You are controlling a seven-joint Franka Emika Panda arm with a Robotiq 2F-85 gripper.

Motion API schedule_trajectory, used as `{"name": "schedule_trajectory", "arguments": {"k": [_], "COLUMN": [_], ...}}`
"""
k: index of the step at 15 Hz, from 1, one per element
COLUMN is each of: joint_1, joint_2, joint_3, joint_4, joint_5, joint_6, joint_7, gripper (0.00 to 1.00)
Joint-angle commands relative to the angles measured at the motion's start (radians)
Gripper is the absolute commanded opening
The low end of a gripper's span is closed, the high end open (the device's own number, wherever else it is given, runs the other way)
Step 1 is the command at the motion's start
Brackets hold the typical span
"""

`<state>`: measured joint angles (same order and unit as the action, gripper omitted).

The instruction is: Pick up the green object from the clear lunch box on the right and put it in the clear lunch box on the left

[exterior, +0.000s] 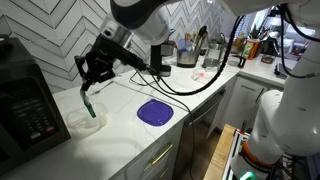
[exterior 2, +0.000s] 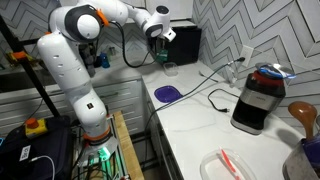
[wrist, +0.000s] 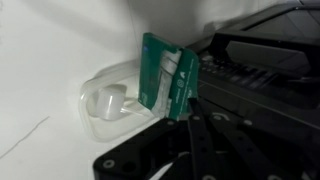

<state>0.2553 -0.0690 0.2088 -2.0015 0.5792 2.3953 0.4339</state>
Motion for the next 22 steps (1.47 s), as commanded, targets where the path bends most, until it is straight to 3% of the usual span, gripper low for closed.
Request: {"name": "schedule_trajectory", "arguments": {"k": [1, 5, 9, 12, 21, 22], "joint_1": [-0.014, -0.009, 0.003, 0.016, 0.037, 0.034], "joint_2": [0.096, 0.175, 0.218, 0.23, 0.243, 0.243], "joint_3": [0.012, 0.008, -0.004, -0.022, -0.027, -0.024], "joint_4": [0.023, 0.047, 0.071, 0.086, 0.154, 0.16], "joint_5": [-0.063, -0.084, -0.154, -0.259, -0.394, -0.4], "joint_6": [0.083, 0.227, 0.263, 0.24, 0.097, 0.081], "joint_7": [0.003, 0.022, 0.105, 0.246, 0.496, 0.517], "gripper": [0.0, 0.0, 0.0, 0.0, 0.0, 0.26]}}
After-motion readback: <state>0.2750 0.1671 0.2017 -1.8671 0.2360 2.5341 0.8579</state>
